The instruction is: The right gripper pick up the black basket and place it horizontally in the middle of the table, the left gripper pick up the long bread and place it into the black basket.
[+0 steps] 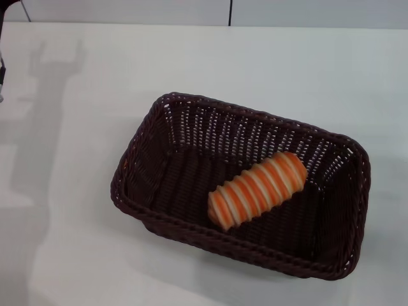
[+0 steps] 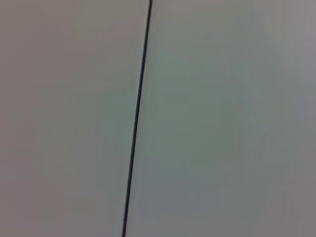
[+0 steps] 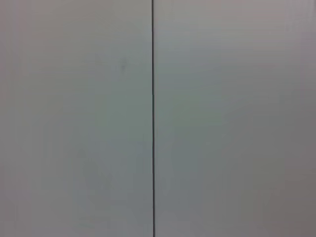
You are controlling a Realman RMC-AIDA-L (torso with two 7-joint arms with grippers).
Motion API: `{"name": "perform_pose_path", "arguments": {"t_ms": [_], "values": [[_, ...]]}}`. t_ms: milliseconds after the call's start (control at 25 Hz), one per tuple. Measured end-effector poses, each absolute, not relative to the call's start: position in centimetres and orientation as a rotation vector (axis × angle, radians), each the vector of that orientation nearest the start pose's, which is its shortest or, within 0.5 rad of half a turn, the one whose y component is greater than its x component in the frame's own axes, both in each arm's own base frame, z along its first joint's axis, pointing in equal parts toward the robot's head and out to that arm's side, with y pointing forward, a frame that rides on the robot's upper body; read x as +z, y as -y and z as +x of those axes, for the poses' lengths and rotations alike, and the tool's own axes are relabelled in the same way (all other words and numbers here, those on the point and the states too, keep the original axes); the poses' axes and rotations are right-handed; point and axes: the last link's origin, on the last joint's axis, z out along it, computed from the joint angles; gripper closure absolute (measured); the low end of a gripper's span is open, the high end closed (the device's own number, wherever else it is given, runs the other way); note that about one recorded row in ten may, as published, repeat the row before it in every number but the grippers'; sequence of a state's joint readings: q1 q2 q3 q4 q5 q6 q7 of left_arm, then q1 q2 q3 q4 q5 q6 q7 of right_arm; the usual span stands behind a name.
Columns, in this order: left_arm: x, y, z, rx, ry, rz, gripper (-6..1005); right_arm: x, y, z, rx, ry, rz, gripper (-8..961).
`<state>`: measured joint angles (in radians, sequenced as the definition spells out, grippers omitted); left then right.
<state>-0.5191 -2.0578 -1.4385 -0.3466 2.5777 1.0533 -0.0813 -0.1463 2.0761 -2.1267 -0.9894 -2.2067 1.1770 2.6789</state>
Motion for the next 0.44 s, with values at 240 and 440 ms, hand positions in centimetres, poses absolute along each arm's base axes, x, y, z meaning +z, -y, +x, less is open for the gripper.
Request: {"name": "perform_pose_path", "arguments": {"t_ms": [240, 440], "values": [[4.9, -39.2, -29.3, -0.757, 0.426, -1.333, 190, 3.4, -23.6, 31.3, 0.595, -0.477, -1.099, 145], [5.0, -38.6, -30.1, -0.725, 0.423, -1.325, 190, 3.4, -23.3, 31.4, 0.603, -0.495, -1.079, 145]]}}
